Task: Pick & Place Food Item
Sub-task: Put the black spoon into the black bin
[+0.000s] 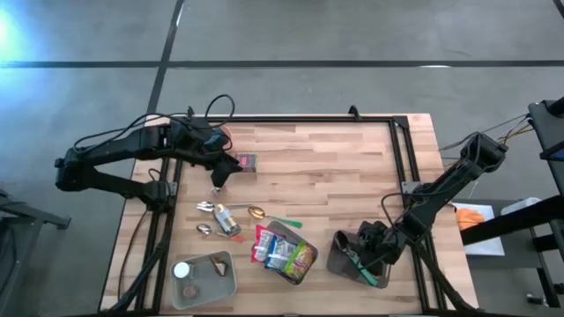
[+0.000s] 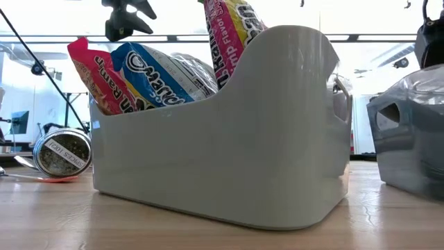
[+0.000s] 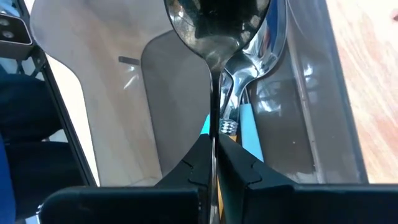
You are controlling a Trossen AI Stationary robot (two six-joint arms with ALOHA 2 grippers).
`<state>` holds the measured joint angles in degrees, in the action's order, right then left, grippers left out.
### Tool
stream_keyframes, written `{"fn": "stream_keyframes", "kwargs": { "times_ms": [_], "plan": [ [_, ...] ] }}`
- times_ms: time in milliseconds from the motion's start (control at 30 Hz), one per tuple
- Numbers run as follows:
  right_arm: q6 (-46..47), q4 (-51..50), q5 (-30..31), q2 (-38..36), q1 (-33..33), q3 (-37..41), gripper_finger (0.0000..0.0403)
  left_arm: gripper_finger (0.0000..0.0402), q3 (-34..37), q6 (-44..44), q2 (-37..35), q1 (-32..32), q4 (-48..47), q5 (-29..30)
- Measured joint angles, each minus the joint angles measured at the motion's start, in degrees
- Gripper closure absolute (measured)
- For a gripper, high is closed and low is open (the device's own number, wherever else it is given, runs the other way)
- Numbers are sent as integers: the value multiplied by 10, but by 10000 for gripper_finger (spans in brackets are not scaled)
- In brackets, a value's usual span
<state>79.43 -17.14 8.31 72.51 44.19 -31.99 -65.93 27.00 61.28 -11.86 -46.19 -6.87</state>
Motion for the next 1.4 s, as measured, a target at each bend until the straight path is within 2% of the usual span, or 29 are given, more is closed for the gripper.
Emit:
{"fn": "stream_keyframes", "kwargs": {
  "times_ms": [433, 967, 1300, 1400],
  "plan": [
    [37, -1, -73, 0, -40, 0, 395, 246, 0, -1, 0, 0, 0, 0],
    [163, -26, -104, 0, -65, 0, 395, 246, 0, 0, 0, 0, 0, 0],
    [167, -32, -118, 0, -65, 0, 394, 246, 0, 1, 0, 0, 0, -1],
    [167, -32, -119, 0, -65, 0, 380, 246, 0, 1, 0, 0, 0, -2]
  ]
}}
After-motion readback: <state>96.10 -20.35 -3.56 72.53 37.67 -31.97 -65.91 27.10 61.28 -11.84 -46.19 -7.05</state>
